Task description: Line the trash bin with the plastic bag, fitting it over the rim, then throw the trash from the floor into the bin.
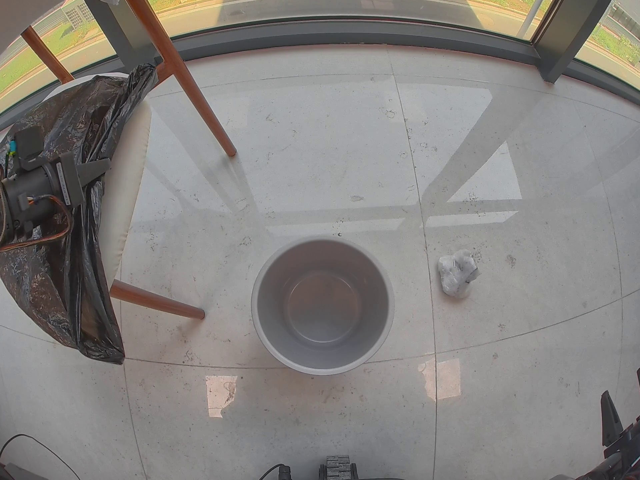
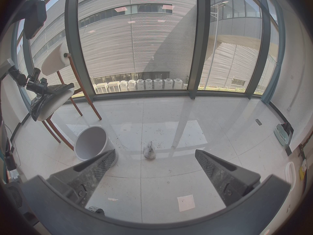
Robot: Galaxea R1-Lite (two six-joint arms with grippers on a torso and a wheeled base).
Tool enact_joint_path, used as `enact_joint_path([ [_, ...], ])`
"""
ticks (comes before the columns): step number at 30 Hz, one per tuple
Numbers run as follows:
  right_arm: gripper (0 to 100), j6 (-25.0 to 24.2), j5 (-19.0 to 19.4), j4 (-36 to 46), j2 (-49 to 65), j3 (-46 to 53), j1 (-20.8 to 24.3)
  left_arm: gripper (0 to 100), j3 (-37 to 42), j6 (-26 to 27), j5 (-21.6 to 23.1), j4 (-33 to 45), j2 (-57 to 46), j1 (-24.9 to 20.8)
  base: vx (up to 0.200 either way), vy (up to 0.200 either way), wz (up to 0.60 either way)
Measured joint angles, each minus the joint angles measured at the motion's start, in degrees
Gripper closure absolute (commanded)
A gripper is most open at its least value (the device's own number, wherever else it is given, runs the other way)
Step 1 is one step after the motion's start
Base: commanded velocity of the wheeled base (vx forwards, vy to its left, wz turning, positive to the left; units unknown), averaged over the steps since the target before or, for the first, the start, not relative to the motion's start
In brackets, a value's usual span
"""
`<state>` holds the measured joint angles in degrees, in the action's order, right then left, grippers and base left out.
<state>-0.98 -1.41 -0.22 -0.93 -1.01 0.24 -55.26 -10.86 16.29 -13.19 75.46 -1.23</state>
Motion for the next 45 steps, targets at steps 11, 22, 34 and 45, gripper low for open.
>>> enact_joint_path([
  [11, 0, 0.0, 0.0, 0.0, 0.0, 0.0, 0.0, 100, -0.1, -12.3, 13.1, 1.8, -5.3, -0.5, 0.000, 0.000, 0.00],
  [22, 0, 0.0, 0.0, 0.0, 0.0, 0.0, 0.0, 100, 0.2, -16.9, 21.2, 1.8, -7.3, -8.5, 0.000, 0.000, 0.00],
  [34, 0, 0.0, 0.0, 0.0, 0.0, 0.0, 0.0, 100, 1.1, -18.3, 21.0, 3.9, -7.9, -23.9, 0.000, 0.000, 0.00],
  [45, 0, 0.0, 0.0, 0.0, 0.0, 0.0, 0.0, 100, 3.1, -18.0, 21.0, 4.1, -7.0, -34.5, 0.000, 0.000, 0.00],
])
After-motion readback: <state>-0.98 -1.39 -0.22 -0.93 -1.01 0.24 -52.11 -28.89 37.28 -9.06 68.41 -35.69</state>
